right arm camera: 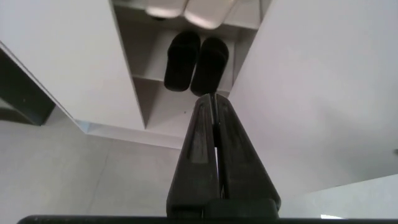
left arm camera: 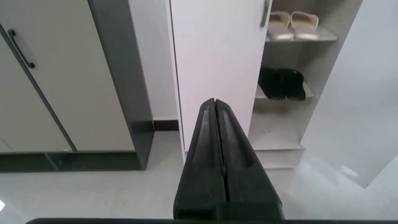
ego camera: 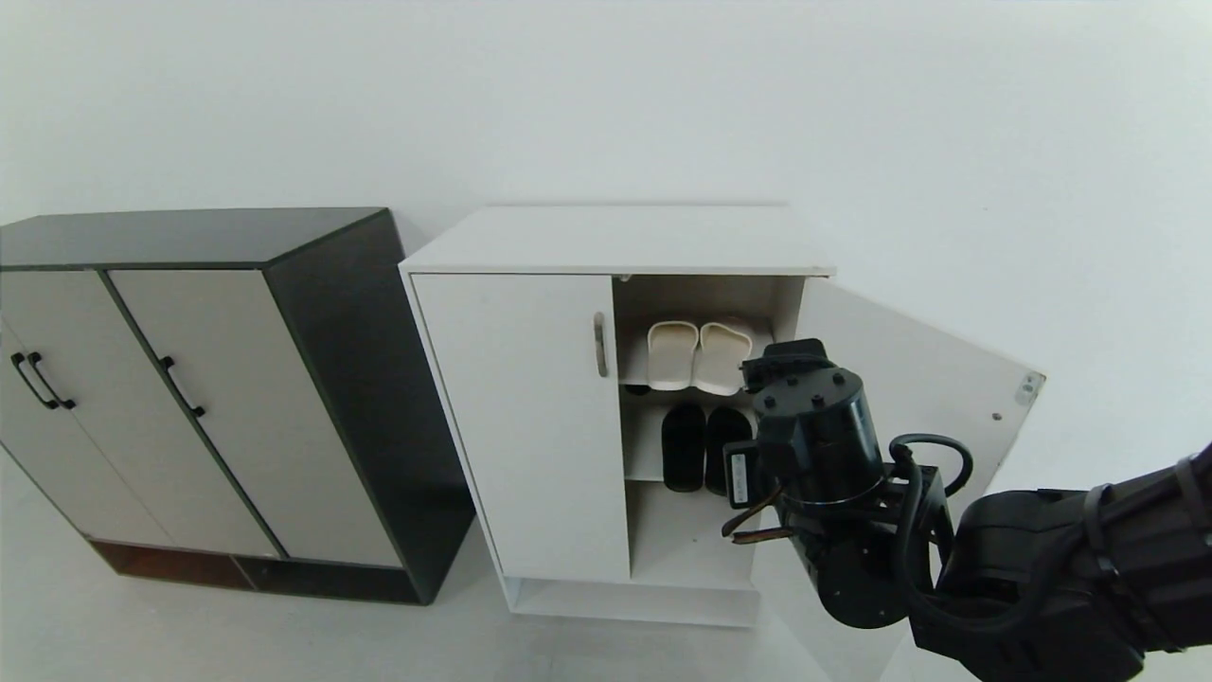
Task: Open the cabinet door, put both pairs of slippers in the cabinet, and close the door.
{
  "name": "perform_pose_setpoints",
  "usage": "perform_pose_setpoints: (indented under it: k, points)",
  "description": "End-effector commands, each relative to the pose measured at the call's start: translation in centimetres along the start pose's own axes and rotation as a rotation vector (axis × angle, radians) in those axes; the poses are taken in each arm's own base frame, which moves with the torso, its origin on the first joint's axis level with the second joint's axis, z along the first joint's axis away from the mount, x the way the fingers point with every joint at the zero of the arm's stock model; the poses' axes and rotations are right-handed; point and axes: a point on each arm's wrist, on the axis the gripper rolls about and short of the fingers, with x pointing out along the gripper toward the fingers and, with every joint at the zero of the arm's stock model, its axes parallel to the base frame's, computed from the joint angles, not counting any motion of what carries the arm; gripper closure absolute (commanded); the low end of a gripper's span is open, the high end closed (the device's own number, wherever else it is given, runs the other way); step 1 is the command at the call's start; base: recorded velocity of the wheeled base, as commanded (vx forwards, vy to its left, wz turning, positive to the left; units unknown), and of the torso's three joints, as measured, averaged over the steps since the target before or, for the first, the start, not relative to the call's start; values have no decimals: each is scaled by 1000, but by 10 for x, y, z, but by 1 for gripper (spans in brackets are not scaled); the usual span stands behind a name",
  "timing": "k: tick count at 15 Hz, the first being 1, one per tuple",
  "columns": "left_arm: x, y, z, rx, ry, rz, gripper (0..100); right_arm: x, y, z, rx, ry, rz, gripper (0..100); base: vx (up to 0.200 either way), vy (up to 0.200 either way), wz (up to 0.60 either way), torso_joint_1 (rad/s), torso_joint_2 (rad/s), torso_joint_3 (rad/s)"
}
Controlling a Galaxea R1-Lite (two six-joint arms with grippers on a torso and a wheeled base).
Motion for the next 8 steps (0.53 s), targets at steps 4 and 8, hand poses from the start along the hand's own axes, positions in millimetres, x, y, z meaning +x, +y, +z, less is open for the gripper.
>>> perform_pose_setpoints:
  k: [4,8]
  points:
    - [0,0,0,0,1,0,100,-1,-1,-2,-5,4,0,100,0,0,0,200,-502,-310]
    - [0,0,0,0,1,0,100,-1,-1,-3,-8,7,-1,100,0,0,0,212,-525,-310]
